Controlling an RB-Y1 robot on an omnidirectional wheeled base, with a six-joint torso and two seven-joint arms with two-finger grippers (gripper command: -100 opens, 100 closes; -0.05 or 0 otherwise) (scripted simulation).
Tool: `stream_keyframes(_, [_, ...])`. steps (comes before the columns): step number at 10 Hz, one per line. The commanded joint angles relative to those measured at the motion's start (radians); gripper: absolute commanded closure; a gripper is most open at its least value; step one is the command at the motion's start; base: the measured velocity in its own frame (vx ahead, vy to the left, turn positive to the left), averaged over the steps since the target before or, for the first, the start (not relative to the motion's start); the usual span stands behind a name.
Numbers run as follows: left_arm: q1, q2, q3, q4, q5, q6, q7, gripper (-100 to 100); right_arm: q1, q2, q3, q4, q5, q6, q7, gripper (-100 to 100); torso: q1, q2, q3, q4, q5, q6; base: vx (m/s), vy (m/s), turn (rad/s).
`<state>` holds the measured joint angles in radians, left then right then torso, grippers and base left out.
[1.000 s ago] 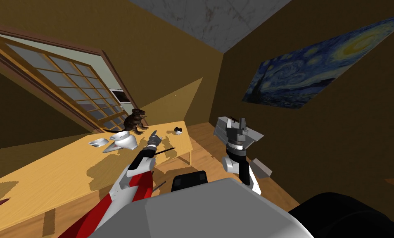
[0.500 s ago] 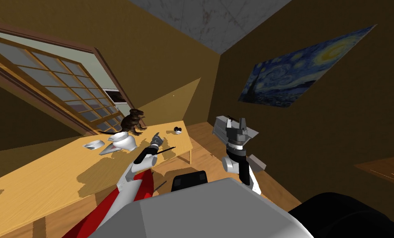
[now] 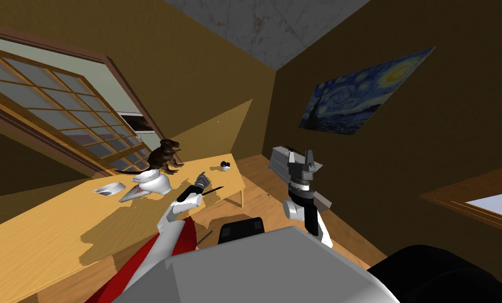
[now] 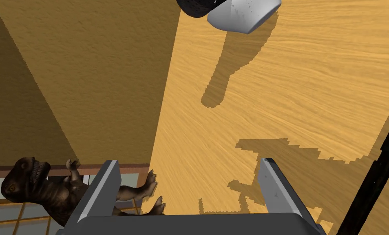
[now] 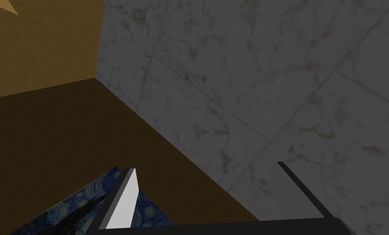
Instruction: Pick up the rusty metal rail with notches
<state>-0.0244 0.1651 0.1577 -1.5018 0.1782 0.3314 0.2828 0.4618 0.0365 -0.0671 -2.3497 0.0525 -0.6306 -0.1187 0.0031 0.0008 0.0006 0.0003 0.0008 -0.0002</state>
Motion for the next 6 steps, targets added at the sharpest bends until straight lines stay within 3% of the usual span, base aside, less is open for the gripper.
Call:
stream_keyframes(1, [-0.012, -0.002, 0.005, 0.02, 0.0, 0.05, 0.004, -100, 0.0, 0.0, 0.0, 0.0, 0.0, 0.0, 0.0, 0, 0.0, 0.0, 0.0, 0.0, 0.0, 0.0, -0.027, 0.034, -0.067])
stream_keyframes(2, [-0.012, -0.002, 0.005, 0.02, 0.0, 0.056, 0.004, -100, 0.0, 0.0, 0.0, 0.0, 0.0, 0.0, 0.0, 0, 0.0, 0.0, 0.0, 0.0, 0.0, -0.001, -0.011, 0.015, 0.011])
stream_keyframes(3, [-0.045, 0.003, 0.013, 0.073, 0.006, 0.098, 0.011, -100, 0.0, 0.0, 0.0, 0.0, 0.0, 0.0, 0.0, 0, -0.002, -0.001, -0.001, 0.0, 0.0, -0.001, -0.018, 0.026, -0.114])
stream_keyframes(4, [-0.045, 0.003, 0.013, 0.076, 0.006, 0.107, 0.011, -100, 0.0, 0.0, 0.0, 0.0, 0.0, 0.0, 0.0, 0, -0.001, -0.001, -0.001, 0.0, 0.0, 0.0, -0.024, 0.027, -0.076])
stream_keyframes(5, [-0.076, 0.008, 0.02, 0.118, 0.011, 0.141, 0.016, -100, 0.0, 0.0, 0.0, 0.0, 0.0, 0.0, 0.0, 0, -0.001, -0.001, 0.0, 0.0, 0.0, 0.0, -0.028, 0.032, -0.106])
stream_keyframes(6, [-0.076, 0.008, 0.02, 0.131, 0.011, 0.156, 0.016, -100, 0.0, 0.0, 0.0, 0.0, 0.0, 0.0, 0.0, 0, -0.001, -0.001, 0.0, 0.0, 0.0, 0.0, -0.026, 0.032, -0.073])
